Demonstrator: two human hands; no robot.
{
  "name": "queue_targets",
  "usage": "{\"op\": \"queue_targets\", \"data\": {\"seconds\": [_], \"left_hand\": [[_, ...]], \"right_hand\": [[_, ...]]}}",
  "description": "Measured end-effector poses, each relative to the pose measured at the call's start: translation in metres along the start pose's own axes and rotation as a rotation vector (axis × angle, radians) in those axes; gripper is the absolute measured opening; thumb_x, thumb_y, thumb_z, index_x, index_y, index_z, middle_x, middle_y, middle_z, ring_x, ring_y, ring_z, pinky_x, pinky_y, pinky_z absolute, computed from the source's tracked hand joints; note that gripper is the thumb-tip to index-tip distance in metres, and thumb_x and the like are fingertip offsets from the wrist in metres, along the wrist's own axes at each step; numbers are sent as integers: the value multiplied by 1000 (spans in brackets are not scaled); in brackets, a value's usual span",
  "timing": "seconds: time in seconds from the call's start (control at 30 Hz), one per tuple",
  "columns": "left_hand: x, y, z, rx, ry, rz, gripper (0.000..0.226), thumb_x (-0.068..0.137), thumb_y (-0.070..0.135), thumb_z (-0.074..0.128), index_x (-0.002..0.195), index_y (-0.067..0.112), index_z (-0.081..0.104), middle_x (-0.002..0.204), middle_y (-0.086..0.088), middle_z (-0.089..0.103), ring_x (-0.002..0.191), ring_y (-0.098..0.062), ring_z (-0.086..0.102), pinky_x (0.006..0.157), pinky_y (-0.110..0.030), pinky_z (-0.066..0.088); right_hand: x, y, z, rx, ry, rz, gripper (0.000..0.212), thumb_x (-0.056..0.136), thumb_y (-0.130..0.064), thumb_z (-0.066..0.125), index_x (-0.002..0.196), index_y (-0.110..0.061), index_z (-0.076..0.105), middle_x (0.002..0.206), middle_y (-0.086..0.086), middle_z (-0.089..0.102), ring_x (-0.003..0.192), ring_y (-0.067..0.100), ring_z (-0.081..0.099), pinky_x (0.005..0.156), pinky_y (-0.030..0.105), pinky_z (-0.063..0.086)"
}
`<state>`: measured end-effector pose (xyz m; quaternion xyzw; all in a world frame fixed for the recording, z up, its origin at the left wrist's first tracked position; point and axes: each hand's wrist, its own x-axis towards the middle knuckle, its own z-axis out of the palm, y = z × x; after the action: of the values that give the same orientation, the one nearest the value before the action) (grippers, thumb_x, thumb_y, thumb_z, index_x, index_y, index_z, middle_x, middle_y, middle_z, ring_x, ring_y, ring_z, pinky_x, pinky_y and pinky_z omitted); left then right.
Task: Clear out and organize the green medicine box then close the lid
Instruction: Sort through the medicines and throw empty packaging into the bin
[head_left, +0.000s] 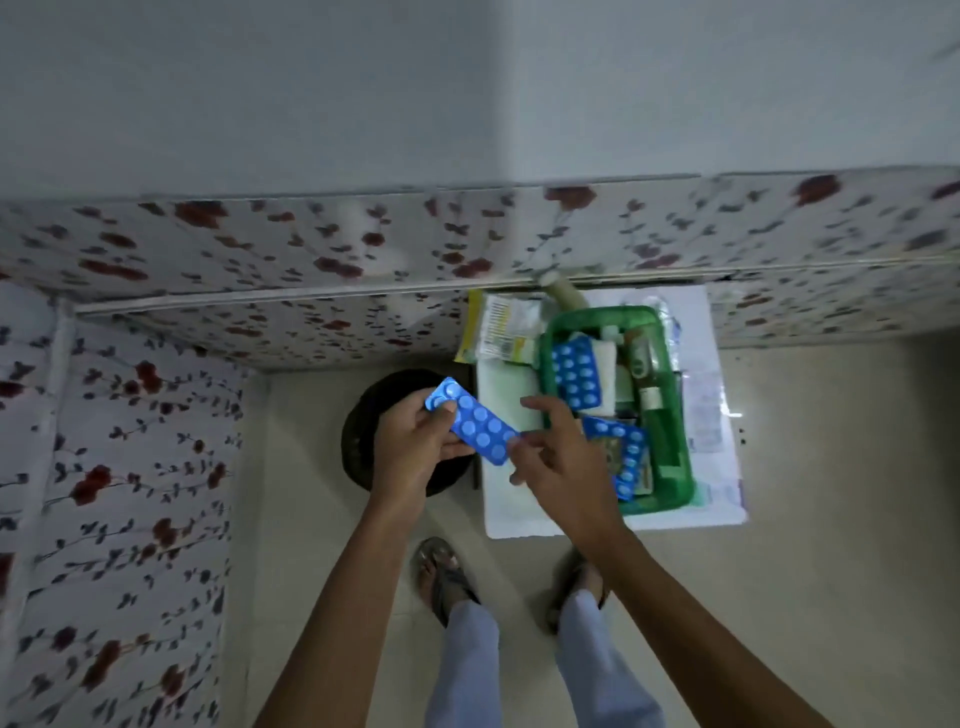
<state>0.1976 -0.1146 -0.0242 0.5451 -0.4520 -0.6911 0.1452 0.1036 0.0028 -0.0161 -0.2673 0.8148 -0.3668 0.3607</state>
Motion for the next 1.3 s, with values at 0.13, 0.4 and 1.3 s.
{"op": "queue_targets", "data": {"seconds": [0.13, 0.4, 1.3], "left_hand": [[-19, -12, 57, 184, -227, 28, 12, 89, 7, 54, 98, 12, 62, 89, -11, 64, 64, -9, 68, 59, -28, 60], [-31, -26, 119, 236, 41, 68, 17, 90, 13, 54, 104, 18, 60, 90, 3, 63, 72, -10, 64, 66, -24, 53], [35, 6, 226, 665, 91, 532, 22, 88, 6, 53, 106, 9, 65, 103, -4, 64, 84, -10, 59, 68, -9, 47]], "right_hand": [[0, 32, -51, -33, -84, 102, 24, 87, -30, 60, 107, -18, 65, 76, -2, 63, 67, 6, 57, 58, 10, 43], [8, 79, -121, -91, -22, 219, 24, 85, -25, 63, 104, -11, 68, 80, 2, 63, 71, 12, 56, 48, 8, 37], [117, 158, -204, -508, -142, 103, 15, 85, -14, 56, 90, -6, 67, 97, 19, 68, 84, 30, 61, 59, 25, 39]]}}
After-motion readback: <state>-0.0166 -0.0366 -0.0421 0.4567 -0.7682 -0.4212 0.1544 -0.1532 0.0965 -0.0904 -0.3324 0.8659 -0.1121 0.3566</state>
